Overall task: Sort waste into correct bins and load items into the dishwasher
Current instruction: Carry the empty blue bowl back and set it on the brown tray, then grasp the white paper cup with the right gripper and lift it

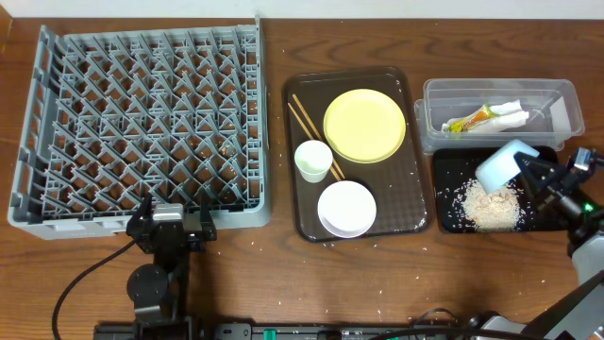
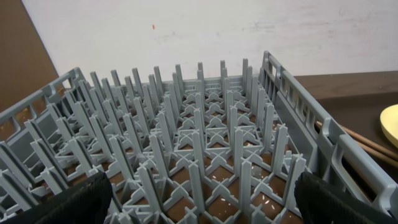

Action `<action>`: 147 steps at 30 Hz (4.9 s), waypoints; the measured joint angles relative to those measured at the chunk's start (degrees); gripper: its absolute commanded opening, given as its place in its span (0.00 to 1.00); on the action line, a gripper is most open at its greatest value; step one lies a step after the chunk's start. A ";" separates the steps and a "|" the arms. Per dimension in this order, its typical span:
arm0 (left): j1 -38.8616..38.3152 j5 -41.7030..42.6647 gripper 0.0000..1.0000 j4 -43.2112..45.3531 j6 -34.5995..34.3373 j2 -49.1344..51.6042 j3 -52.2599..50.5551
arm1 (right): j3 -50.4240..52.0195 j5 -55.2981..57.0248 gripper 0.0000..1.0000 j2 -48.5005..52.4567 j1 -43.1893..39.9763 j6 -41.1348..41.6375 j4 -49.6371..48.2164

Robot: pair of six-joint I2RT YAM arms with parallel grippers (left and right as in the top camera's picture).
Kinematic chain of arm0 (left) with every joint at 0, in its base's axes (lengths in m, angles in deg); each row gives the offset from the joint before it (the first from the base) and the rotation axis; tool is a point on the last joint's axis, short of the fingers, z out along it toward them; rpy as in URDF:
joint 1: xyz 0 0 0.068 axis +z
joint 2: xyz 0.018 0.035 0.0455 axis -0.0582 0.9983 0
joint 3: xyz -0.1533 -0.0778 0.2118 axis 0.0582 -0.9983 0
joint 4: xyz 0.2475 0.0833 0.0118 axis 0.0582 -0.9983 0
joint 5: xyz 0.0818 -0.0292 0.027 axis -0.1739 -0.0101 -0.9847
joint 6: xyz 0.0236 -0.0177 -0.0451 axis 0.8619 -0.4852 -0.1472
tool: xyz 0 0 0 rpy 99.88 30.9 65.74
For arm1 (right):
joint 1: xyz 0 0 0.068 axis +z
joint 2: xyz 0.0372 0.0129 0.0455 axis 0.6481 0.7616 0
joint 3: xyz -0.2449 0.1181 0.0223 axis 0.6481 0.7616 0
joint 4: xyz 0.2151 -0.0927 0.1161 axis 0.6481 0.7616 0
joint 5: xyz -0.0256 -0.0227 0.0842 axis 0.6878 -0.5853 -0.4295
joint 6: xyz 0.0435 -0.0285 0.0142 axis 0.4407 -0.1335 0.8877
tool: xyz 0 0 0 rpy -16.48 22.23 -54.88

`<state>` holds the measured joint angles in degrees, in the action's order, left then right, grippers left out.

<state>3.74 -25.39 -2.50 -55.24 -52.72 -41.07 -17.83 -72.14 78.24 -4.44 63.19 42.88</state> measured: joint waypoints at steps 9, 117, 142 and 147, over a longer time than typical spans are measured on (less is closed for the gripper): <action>0.00 0.00 0.95 -0.02 0.00 0.00 0.00 | 0.00 -0.66 0.01 -0.11 6.34 0.20 -5.66; 0.00 0.00 0.95 -0.02 0.02 0.00 0.00 | -49.94 70.69 0.10 32.35 73.90 -30.73 50.84; 0.00 9.18 0.95 -11.63 -14.49 15.47 14.62 | -55.89 51.58 0.01 26.47 60.96 -33.92 55.10; 0.00 14.25 0.95 -14.88 -15.54 32.17 31.43 | -55.89 49.55 0.01 26.47 60.87 -34.36 55.10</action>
<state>3.74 -11.14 -17.39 -70.78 -20.54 -9.64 -73.72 -22.59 104.70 56.43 28.83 97.98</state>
